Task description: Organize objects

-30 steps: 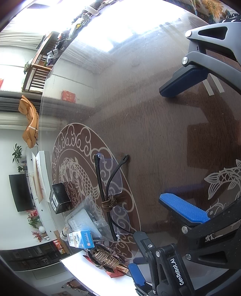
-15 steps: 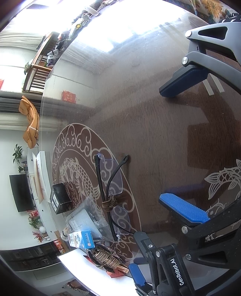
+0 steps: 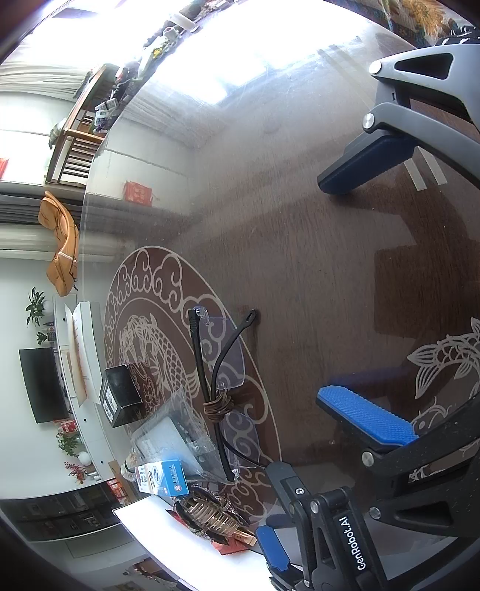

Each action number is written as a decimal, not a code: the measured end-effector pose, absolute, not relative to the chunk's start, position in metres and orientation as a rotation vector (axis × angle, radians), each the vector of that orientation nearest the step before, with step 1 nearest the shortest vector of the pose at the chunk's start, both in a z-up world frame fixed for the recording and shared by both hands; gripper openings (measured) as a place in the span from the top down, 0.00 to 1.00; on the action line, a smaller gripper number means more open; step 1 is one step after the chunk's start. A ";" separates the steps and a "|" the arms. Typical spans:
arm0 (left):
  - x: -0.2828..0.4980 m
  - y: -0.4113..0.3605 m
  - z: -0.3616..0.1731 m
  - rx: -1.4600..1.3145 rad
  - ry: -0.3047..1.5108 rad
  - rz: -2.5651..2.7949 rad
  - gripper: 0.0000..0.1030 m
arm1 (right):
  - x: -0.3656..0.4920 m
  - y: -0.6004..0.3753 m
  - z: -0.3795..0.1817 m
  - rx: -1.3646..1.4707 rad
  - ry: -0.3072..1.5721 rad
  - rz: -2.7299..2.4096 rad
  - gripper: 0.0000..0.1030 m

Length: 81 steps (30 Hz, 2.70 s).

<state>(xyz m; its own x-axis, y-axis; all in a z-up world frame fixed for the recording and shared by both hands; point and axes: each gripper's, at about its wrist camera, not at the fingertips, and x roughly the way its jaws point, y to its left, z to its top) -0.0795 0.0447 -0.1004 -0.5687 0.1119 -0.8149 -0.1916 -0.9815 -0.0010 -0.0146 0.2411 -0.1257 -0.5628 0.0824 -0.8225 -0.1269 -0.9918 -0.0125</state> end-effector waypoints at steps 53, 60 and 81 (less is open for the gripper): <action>-0.109 0.043 -0.051 -1.366 -0.031 2.282 0.00 | -0.016 0.241 -0.126 -1.399 0.075 2.675 0.00; -0.140 0.047 -0.061 -1.420 0.006 2.418 0.00 | -0.016 0.241 -0.126 -1.399 0.074 2.676 0.00; -0.082 0.016 -0.084 -1.492 0.003 2.511 0.50 | -0.013 0.254 -0.121 -1.416 0.217 2.706 0.00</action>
